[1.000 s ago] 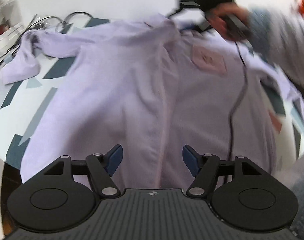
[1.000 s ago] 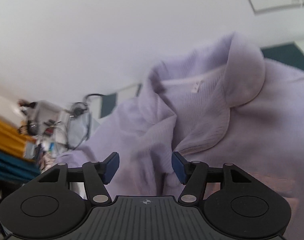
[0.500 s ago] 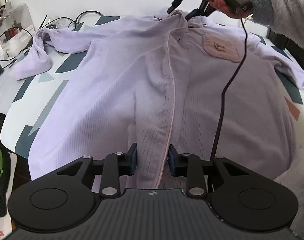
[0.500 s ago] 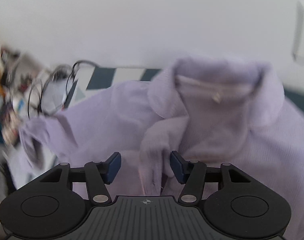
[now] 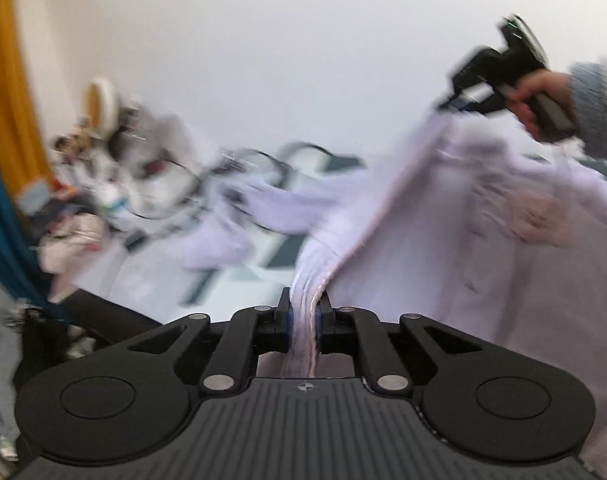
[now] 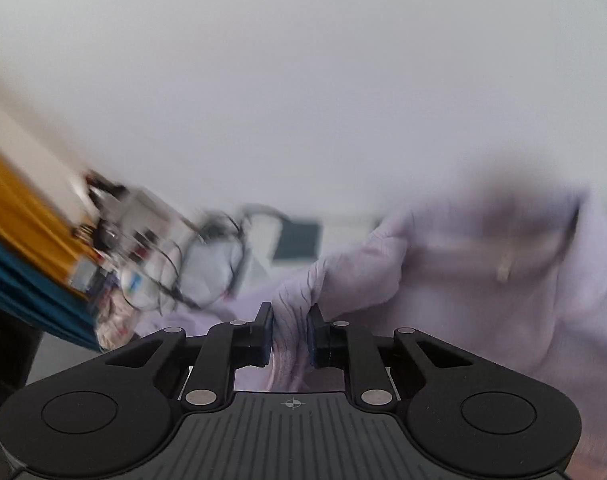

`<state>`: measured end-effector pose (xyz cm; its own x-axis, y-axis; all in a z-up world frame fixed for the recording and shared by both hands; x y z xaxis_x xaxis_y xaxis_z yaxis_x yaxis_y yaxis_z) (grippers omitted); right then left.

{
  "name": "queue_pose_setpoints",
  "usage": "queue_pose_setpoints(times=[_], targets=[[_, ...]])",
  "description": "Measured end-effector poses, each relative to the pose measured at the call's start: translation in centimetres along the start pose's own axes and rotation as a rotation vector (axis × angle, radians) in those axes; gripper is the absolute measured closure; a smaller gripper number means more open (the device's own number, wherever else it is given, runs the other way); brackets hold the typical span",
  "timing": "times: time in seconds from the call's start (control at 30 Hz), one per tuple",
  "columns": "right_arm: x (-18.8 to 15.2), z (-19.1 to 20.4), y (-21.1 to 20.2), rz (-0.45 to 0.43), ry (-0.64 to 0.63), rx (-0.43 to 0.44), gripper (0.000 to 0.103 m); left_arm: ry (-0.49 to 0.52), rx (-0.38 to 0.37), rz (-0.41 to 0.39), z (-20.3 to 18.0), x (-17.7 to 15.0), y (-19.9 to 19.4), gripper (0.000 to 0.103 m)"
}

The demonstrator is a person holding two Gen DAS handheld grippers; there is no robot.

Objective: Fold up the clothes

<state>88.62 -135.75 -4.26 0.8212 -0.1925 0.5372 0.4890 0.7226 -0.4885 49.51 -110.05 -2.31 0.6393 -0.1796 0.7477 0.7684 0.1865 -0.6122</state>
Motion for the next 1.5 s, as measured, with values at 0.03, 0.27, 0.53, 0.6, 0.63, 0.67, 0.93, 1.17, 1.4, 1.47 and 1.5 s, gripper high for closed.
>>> queue_pose_setpoints(times=[0.03,0.27,0.53,0.6,0.63,0.67,0.93,1.17,1.4,1.47,1.5], targets=[[-0.4,-1.1,-0.1,0.009,0.014,-0.012,0.087,0.030,-0.054,0.035,-1.4,-0.9,0.3,0.093],[-5.2,-9.2,1.3,0.150,0.092,-0.226,0.083,0.196,-0.262,0.249,-8.9,-6.9,4.4,0.093],[-5.1,-7.8,0.4,0.130,-0.020,-0.227,0.081,0.158,-0.319,0.306,-7.6,-6.6,4.6,0.091],[-5.3,-8.0,0.4,0.150,-0.050,-0.283,0.065,0.151,-0.334,0.331,-8.3,-7.2,4.7,0.069],[-5.5,-8.0,0.4,0.153,-0.062,-0.312,0.062,0.145,-0.333,0.332,-8.6,-7.3,4.6,0.041],[-5.8,-7.7,0.0,0.133,-0.085,-0.333,0.059,0.134,-0.324,0.323,-8.6,-7.3,4.3,0.027],[-11.0,-2.6,-5.1,0.054,-0.151,-0.247,0.033,-0.255,-0.309,0.260,-2.7,-9.2,1.0,0.024],[-18.8,0.8,-6.2,0.168,-0.067,-0.093,0.031,-0.842,-0.151,0.277,6.6,-14.8,2.1,0.024],[-24.1,3.9,-6.7,0.226,-0.147,-0.100,0.030,-0.927,-0.097,0.213,10.2,-13.8,3.8,0.024],[-25.3,4.8,-6.9,0.232,-0.245,-0.183,0.022,-0.851,-0.133,0.199,9.5,-11.9,4.5,0.017],[-25.9,5.2,-7.0,0.234,-0.294,-0.227,0.021,-0.813,-0.152,0.196,9.1,-11.2,4.8,0.012]])
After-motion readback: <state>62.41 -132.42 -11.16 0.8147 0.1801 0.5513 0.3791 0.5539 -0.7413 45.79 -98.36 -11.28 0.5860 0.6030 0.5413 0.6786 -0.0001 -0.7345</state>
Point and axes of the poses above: each gripper's, at about its wrist camera, not at the fingertips, and y roughly the way its jaws point, z to its left, x to its top, the point moved 5 cm from there along y, roughly the way its jaws point, and after that the axes turned 3 degrees about x, right-handed, at the moved point
